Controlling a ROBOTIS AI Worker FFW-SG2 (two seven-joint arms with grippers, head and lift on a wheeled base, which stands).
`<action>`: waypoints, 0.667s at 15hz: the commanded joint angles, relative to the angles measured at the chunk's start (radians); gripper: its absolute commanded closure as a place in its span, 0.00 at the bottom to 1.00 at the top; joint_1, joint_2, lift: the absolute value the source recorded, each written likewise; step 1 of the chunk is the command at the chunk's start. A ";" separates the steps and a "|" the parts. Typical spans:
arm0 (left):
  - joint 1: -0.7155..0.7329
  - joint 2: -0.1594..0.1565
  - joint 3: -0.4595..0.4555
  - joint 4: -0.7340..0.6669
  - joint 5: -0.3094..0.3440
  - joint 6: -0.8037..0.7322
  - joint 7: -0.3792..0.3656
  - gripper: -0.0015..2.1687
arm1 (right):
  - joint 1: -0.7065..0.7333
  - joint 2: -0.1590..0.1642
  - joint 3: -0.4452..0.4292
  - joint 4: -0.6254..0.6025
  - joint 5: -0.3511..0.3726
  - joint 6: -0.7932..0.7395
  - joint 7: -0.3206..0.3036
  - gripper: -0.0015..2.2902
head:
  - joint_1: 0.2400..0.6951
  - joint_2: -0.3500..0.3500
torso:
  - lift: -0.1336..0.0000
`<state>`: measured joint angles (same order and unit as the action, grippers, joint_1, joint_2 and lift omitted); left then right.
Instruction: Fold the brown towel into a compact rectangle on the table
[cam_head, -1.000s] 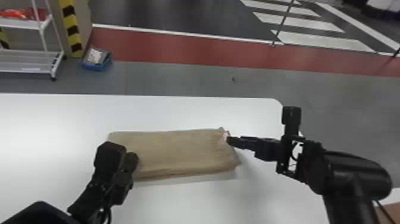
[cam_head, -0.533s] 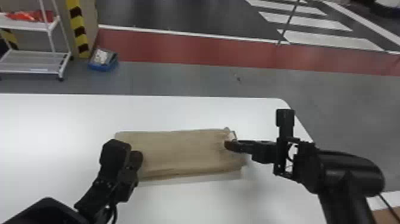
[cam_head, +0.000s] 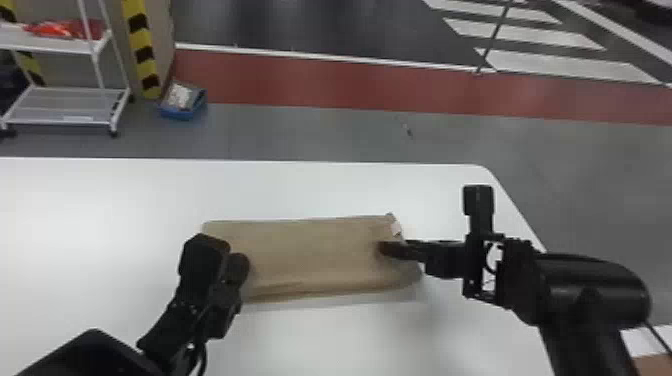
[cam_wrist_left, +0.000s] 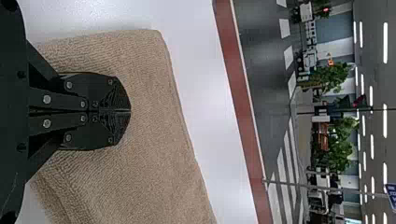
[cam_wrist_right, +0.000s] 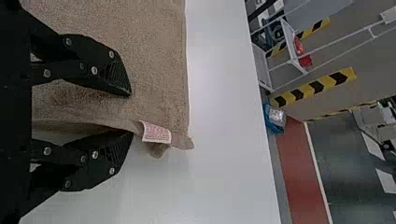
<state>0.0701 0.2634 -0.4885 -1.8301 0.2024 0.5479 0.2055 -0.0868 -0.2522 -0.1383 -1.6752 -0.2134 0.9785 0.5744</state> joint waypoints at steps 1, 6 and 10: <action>0.002 0.000 -0.002 0.000 0.000 0.001 0.000 0.98 | 0.004 0.001 0.002 -0.005 -0.001 0.006 0.013 0.39 | 1.00 0.21 | 0.07; 0.019 0.005 -0.008 -0.017 -0.004 0.016 0.003 0.98 | 0.047 0.001 -0.021 -0.127 -0.107 0.079 0.022 0.58 | 1.00 0.22 | 0.07; 0.020 0.003 -0.027 -0.026 -0.004 0.022 0.008 0.98 | 0.091 0.008 -0.035 -0.258 -0.175 0.122 0.013 0.58 | 1.00 0.25 | 0.07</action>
<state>0.0905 0.2678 -0.5098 -1.8552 0.1973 0.5694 0.2128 -0.0079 -0.2493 -0.1738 -1.8911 -0.3733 1.0879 0.5895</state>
